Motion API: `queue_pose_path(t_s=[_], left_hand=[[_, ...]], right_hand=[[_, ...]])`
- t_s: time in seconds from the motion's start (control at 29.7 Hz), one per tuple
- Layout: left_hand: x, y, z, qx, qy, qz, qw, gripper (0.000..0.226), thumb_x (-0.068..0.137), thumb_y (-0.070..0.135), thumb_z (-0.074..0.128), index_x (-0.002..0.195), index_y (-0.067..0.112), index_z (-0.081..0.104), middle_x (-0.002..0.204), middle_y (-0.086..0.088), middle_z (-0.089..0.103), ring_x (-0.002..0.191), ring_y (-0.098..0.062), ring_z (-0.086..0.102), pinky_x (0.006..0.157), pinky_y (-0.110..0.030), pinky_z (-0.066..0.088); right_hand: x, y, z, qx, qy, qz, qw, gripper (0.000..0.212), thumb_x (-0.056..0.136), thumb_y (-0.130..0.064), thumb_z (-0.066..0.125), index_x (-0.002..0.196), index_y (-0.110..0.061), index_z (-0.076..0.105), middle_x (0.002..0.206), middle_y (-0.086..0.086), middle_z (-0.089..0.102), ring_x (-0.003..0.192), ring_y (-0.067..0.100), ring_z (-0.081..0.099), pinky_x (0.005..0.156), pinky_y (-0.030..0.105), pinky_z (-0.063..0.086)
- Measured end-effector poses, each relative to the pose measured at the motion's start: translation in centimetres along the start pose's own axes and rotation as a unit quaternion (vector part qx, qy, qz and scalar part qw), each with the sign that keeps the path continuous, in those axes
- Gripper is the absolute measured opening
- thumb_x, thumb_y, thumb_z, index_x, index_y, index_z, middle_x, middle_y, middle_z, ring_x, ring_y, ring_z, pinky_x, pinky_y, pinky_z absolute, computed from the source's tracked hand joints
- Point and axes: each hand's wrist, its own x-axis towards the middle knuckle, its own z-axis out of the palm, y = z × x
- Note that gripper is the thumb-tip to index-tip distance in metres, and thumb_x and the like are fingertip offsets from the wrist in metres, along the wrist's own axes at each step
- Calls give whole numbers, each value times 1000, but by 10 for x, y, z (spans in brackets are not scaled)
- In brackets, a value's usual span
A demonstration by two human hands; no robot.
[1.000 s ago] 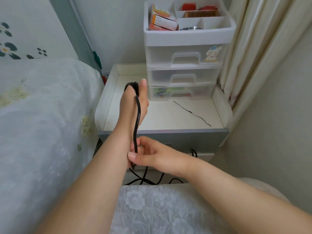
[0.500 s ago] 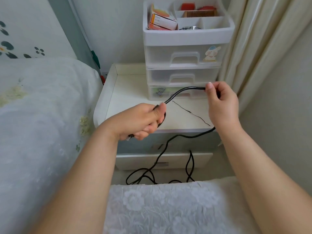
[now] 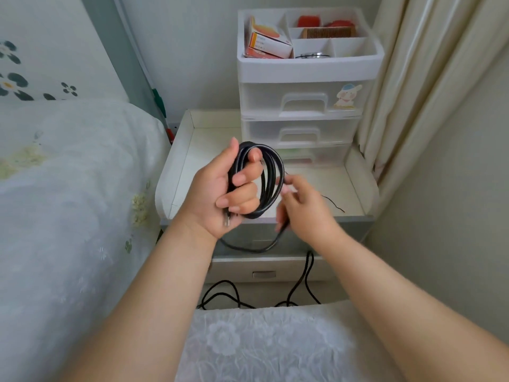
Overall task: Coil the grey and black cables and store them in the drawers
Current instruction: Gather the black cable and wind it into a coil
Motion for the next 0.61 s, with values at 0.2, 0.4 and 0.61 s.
queue_pose_path(t_s=[0.2,0.4,0.61], left_hand=[[11,1,2,-91,65,148,983,41,104,38,21,85,13,47,56,8,43,30,-3,32,36,-15,30],[13,2,-2,23,114,164,980,41,104,41,21,81,17,45,56,8,39,39,-7,31,46,-20,34],[15,-12,-1,308,139,169,926,33,104,37,22,89,14,40,64,3,50,45,-14,38,54,-26,41]], right_hand=[[-27,2,47,282,-36,159,945,23,103,-23,29,103,-12,49,59,1,40,41,10,33,40,22,38],[-18,-1,35,119,-137,168,969,32,102,-31,32,111,-18,60,58,-1,42,40,7,33,38,18,29],[-16,-7,21,305,-230,258,887,19,102,-28,36,107,-16,51,62,-1,41,43,7,30,39,18,39]])
